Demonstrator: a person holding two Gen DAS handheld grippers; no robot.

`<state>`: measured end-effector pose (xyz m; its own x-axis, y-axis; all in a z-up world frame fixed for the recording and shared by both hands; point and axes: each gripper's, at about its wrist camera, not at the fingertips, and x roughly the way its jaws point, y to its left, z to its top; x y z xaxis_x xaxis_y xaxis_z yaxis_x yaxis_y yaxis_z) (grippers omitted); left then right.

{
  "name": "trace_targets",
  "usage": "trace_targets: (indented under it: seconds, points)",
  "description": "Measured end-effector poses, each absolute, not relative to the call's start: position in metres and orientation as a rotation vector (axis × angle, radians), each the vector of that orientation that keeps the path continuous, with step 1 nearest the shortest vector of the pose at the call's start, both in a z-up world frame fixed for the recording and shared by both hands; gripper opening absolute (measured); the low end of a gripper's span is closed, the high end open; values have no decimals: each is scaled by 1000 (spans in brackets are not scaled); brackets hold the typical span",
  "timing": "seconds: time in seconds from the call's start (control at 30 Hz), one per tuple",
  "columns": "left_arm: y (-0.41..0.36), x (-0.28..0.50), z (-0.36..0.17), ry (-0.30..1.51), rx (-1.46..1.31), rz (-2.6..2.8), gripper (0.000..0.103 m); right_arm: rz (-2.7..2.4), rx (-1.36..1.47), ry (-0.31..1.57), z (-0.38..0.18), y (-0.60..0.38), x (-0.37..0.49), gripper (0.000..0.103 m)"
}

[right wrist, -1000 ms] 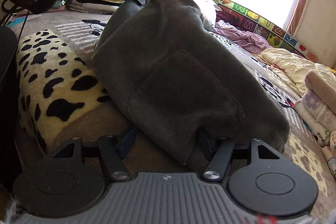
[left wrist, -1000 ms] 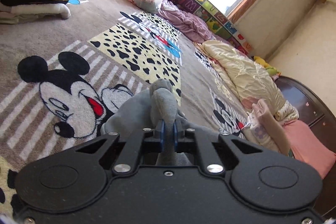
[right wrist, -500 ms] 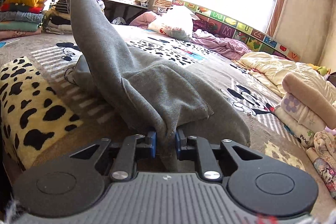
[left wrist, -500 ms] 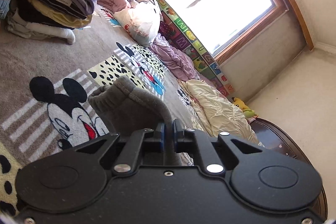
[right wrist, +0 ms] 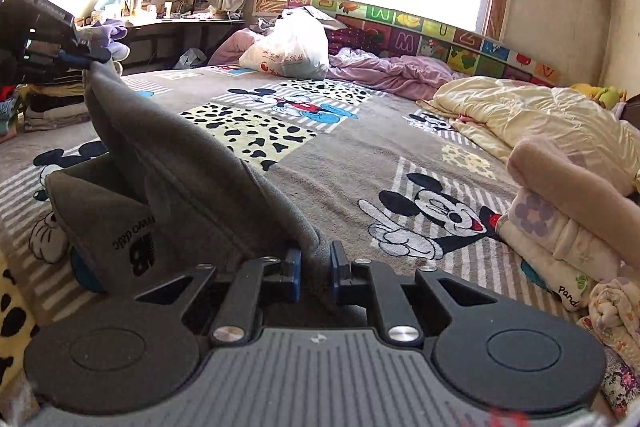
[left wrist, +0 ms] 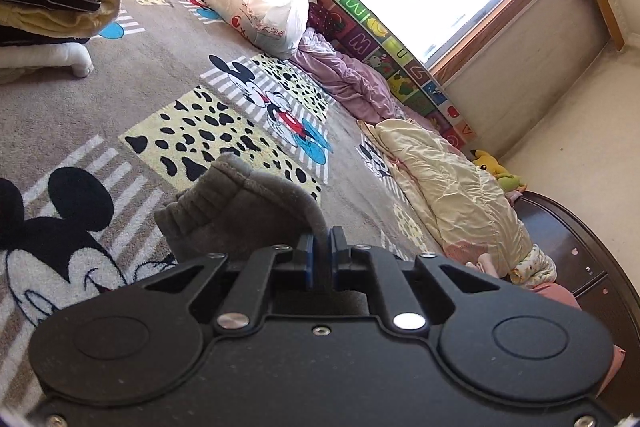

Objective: Fold clothes

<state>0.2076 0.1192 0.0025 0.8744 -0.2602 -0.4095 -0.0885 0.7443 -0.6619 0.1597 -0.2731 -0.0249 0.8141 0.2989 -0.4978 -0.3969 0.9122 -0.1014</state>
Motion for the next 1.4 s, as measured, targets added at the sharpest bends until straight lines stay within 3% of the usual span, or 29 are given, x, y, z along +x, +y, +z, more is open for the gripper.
trace_targets:
  seconds: [0.23, 0.3, 0.37, 0.4, 0.63, 0.7, 0.77, 0.97, 1.27, 1.4]
  points:
    - [113, 277, -24, 588, -711, -54, 7, 409, -123, 639, -33, -288, 249, 16]
    - [112, 291, -30, 612, -702, -44, 22, 388, -108, 685, -42, -286, 272, 18]
    - [117, 289, -31, 606, -720, -37, 54, 356, -74, 719, -48, -290, 291, 28]
    - [121, 284, -31, 592, -738, -42, 56, 336, -29, 732, -50, -295, 297, 30]
    - [149, 204, -36, 558, -794, -24, 58, 248, 370, 625, -35, -359, 267, 35]
    - [157, 179, -42, 561, -819, -6, 59, 231, 480, 607, -41, -374, 240, 42]
    - [163, 157, -51, 567, -852, 17, 59, 207, 568, 607, -52, -381, 213, 48]
    - [174, 118, -74, 577, -941, 31, 60, 208, 908, 639, -113, -376, 126, 53]
    - [170, 132, -103, 649, -980, -66, 62, 294, 946, 600, -141, -348, 122, 67]
    - [158, 143, -101, 652, -923, -124, 62, 299, 931, 586, -140, -340, 137, 66]
